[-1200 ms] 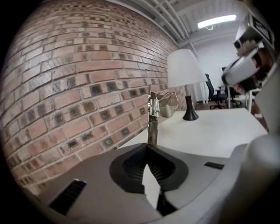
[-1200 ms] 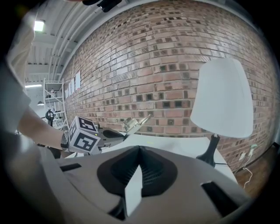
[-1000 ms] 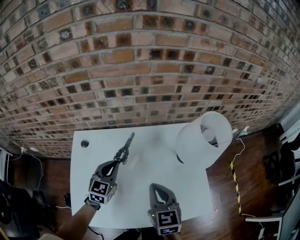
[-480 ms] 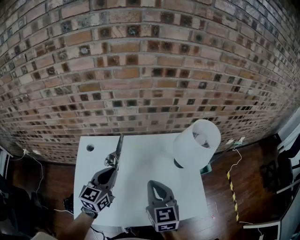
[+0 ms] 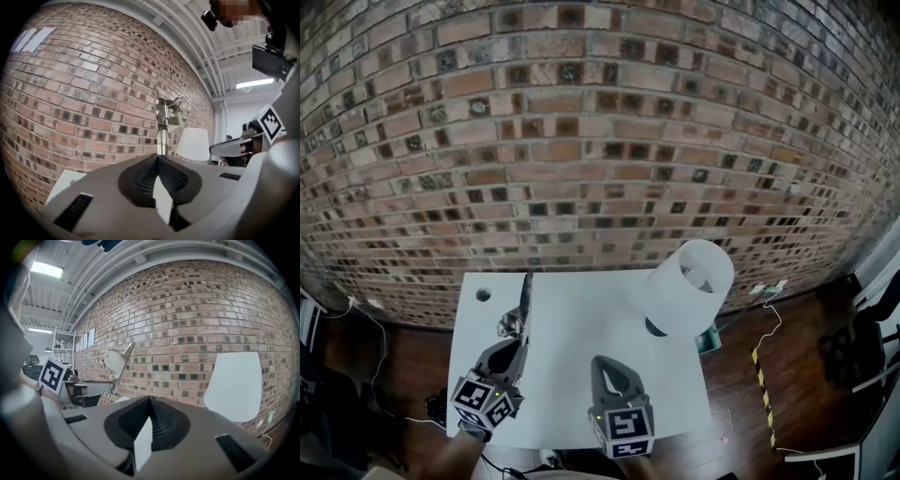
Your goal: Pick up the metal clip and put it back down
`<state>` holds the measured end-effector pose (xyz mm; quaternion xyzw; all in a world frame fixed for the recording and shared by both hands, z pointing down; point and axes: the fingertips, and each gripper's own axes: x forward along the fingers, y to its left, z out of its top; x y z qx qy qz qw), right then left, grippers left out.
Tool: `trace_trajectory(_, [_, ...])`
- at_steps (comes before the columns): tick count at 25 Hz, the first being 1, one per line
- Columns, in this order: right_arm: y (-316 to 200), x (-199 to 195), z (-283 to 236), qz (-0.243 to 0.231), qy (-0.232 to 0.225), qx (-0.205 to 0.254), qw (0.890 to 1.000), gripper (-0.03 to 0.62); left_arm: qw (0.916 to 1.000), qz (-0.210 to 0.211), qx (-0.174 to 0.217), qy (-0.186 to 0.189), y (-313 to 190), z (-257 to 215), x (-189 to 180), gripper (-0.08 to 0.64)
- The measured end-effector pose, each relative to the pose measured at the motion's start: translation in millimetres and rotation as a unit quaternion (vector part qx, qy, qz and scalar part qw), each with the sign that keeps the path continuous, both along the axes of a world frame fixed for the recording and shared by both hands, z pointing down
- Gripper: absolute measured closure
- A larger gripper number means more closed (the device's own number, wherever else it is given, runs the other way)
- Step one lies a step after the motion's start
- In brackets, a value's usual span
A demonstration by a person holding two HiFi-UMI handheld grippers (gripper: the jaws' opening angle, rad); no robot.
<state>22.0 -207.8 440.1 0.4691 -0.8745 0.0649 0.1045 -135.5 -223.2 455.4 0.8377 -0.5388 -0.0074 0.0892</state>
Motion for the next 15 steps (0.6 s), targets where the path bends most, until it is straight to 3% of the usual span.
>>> trace_trajectory(15, [1.2,-3.9,-3.1,-0.01,0.006,0.006,1.0,0.609,1.0,0.0,0.006,0.003,4.1,-5.5,4.9,0.534])
